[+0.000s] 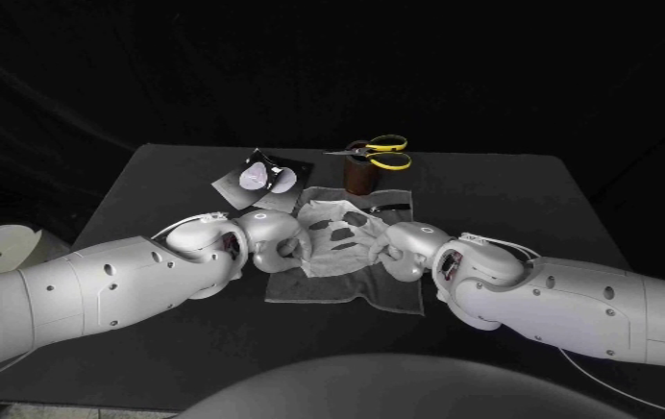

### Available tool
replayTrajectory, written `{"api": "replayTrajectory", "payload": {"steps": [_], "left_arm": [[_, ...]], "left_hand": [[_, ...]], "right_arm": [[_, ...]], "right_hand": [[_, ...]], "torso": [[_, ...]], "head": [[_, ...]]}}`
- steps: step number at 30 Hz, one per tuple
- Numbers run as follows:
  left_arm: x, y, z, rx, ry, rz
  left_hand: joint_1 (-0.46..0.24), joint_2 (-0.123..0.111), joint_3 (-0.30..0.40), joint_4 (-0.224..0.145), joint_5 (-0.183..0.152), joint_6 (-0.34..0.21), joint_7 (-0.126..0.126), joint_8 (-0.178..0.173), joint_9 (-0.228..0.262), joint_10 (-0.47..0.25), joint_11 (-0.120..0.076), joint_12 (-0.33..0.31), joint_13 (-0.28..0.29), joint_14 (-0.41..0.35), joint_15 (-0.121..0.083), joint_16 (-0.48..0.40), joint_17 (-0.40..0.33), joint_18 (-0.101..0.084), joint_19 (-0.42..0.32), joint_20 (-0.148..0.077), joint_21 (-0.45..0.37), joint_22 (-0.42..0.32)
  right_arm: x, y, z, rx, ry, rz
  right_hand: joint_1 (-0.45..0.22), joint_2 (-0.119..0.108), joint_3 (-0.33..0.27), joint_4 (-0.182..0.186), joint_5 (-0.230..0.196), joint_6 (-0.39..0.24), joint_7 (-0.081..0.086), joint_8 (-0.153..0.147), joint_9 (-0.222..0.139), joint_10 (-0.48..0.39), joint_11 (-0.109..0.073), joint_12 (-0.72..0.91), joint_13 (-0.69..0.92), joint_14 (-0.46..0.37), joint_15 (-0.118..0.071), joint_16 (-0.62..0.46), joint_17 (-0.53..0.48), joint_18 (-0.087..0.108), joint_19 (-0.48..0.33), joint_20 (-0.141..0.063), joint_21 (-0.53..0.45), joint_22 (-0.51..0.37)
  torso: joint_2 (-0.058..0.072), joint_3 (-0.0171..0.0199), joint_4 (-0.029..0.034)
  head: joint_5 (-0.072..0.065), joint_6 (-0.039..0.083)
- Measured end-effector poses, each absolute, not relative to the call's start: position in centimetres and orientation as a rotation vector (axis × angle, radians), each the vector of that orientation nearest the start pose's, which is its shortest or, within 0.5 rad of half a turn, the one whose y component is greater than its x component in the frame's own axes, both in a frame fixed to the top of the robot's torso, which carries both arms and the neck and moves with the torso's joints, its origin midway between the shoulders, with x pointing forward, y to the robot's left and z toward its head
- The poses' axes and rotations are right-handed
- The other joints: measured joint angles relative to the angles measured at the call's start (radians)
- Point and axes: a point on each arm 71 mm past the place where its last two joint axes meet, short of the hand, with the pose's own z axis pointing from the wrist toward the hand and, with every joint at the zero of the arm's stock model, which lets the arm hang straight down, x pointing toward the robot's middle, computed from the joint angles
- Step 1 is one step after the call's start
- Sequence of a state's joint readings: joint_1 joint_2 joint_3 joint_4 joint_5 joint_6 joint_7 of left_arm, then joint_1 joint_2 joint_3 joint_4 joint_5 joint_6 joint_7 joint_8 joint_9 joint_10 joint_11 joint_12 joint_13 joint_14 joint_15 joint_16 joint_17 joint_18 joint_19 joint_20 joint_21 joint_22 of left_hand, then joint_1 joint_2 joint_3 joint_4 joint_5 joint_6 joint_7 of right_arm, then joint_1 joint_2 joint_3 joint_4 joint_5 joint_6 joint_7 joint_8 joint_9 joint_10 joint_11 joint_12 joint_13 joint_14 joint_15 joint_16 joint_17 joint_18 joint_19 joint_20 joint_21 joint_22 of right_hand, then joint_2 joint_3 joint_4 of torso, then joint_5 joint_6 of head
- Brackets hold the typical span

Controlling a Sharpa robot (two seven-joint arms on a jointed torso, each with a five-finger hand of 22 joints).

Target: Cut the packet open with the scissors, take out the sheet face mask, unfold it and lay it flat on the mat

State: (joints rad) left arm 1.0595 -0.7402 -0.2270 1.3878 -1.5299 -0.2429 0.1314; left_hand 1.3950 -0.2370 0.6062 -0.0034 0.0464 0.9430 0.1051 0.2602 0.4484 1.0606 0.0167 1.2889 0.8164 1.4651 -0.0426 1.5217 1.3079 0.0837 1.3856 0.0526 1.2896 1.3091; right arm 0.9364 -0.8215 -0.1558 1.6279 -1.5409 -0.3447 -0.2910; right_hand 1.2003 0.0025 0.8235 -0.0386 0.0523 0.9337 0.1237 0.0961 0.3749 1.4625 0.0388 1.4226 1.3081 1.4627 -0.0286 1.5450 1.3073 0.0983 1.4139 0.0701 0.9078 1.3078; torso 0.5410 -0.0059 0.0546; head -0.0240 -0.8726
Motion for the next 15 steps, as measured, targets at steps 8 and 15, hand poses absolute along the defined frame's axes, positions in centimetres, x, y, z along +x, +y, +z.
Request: {"api": "replayTrajectory", "payload": {"steps": [8,15], "left_arm": [[42.73,17.49,-32.15,0.457,1.942,-0.801],[42.75,17.36,-32.17,0.451,1.945,-0.800]], "left_hand": [[-0.006,0.005,-0.009,0.009,0.000,-0.030,0.009,-0.026,-0.019,0.018,0.007,0.012,0.028,0.000,0.000,0.004,0.000,0.000,0.005,0.005,0.014,-0.001],[-0.006,0.005,-0.009,0.009,0.000,-0.031,0.010,-0.030,-0.020,0.021,0.003,0.012,0.033,0.000,0.000,0.004,0.000,0.000,0.008,0.008,0.014,-0.002]], "right_arm": [[37.73,-16.78,-32.66,-0.131,2.005,0.610],[37.73,-16.77,-32.67,-0.131,2.006,0.609]], "right_hand": [[0.000,0.000,0.000,0.000,0.000,0.000,0.000,0.000,0.000,0.000,0.000,0.000,0.000,0.000,0.000,0.000,0.000,0.000,0.000,0.000,0.000,0.000],[0.000,0.000,0.000,0.000,0.000,0.000,0.000,0.000,0.000,0.000,0.000,0.000,-0.001,0.000,0.000,-0.001,0.000,0.000,0.000,0.000,0.000,0.000]], "torso": [[0.000,0.0000,0.0005],[0.000,0.0001,0.0003]], "head": [[-0.001,0.000],[-0.001,0.000]]}}
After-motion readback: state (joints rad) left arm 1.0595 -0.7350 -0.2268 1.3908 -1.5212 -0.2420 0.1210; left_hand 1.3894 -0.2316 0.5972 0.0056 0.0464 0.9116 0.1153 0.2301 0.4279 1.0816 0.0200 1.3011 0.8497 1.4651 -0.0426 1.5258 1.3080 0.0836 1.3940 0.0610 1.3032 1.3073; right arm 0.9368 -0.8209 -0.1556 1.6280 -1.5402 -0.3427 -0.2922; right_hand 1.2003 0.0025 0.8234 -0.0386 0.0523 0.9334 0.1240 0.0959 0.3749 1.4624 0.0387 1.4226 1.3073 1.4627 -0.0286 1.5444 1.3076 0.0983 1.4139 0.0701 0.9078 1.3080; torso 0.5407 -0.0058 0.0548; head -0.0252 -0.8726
